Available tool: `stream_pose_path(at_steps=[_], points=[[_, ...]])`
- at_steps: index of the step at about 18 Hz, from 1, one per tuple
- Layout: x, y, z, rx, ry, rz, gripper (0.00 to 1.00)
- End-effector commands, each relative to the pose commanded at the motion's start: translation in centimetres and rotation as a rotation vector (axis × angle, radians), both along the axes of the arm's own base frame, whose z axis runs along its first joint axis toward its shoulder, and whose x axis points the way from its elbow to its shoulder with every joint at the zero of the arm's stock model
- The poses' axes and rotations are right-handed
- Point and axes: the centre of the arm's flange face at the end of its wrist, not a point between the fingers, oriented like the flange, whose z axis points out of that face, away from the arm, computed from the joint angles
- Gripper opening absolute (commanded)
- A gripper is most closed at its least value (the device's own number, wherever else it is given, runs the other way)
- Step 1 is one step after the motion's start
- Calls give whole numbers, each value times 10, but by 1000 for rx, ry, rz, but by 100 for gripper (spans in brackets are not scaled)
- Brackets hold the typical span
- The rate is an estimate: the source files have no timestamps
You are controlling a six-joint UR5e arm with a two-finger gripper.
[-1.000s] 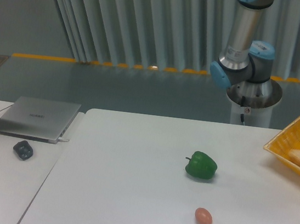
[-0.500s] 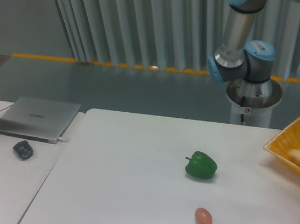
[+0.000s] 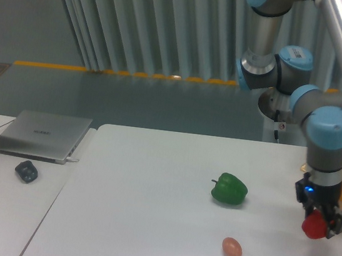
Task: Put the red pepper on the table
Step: 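Carry the red pepper in the gripper out from the yellow basket, then lower the held red pepper onto the table beside the basket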
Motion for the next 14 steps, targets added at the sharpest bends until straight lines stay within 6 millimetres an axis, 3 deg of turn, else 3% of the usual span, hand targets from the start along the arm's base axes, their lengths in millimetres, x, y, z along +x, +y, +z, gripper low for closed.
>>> stream_pose_path(at_steps=[5,14], points=[[3,3,-10,-12,-9,-4,37],[6,12,-26,-22,-14,-13,40]])
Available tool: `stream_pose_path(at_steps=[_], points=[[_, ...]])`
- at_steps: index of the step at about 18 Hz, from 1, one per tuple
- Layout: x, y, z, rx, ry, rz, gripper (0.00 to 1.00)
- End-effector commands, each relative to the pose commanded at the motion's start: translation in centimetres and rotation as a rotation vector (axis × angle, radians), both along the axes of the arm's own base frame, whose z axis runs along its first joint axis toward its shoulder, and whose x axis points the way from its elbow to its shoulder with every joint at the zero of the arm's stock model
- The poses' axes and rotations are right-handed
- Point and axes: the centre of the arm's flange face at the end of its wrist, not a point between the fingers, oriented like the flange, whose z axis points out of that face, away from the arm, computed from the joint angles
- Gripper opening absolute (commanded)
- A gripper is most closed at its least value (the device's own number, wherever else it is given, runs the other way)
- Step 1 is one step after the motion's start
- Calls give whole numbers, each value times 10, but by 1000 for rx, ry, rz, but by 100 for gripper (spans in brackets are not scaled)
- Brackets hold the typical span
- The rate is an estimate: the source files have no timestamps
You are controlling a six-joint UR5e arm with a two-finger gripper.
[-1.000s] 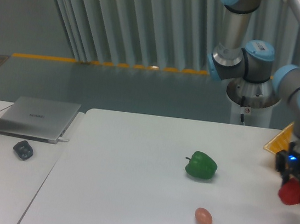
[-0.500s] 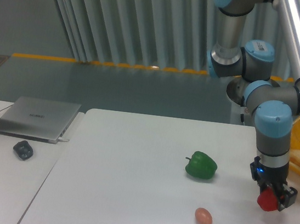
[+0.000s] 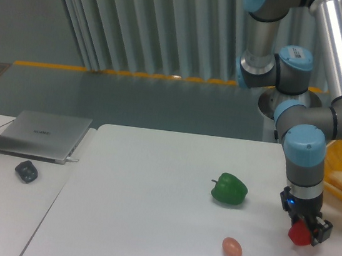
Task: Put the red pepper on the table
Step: 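Lower the held red pepper onto the table beside the basket, then open the gripper and lift it away from the red pepper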
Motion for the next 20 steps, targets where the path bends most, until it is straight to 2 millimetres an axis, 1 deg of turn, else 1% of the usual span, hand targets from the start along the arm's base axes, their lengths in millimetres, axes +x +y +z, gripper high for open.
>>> stream_pose_path(at_steps=[1,3,5,7,9,10,12,13,14,16,18,20], points=[[0,0,0,0,0,0,51],[0,0,0,1,1,0,58],[0,0,3,5,3,-5,100],[1,-1,7,6,7,-9,100],[1,-3,21,23,20,-11,100],[-2,-4,30,37,30,-4,100],[-12,-2,56,67,55,7,100],[-16,-9,64,62,54,7,100],[-18,-15,80,69,58,-13,100],[-20,-26,102,66,47,-117,100],[-27,-40,111,38,28,-243,100],[-41,-54,118,11,-13,-317,100]])
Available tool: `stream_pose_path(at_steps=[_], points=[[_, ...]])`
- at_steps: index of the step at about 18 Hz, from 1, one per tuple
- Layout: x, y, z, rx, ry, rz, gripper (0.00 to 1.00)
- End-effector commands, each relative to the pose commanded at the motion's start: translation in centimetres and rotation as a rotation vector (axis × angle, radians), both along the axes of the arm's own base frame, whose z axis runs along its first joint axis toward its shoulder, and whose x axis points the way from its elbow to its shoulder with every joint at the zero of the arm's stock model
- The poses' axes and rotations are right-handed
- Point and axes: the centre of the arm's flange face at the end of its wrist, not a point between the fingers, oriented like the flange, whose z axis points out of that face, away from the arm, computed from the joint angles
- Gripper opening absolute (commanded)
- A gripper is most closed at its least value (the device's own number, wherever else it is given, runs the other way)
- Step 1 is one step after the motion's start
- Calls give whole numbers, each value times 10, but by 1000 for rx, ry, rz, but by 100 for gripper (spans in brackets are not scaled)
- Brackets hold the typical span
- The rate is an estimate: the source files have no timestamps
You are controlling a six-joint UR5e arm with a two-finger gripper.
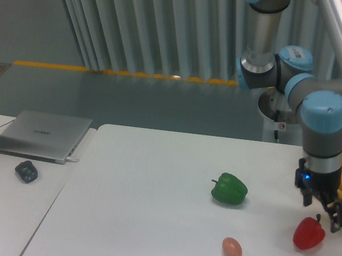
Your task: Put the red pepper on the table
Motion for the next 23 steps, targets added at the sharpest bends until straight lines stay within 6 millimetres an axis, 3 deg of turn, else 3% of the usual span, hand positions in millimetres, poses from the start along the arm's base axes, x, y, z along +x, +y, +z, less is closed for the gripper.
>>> stream_pose_path(at_steps=[4,9,15,23], points=[[-26,-23,18,-26,-60,11,100],[-58,-56,6,8,-139,-113,100],[-59,-62,-13,-9,-163,-104,100],[-60,-65,-13,-11,-160,-99,100]])
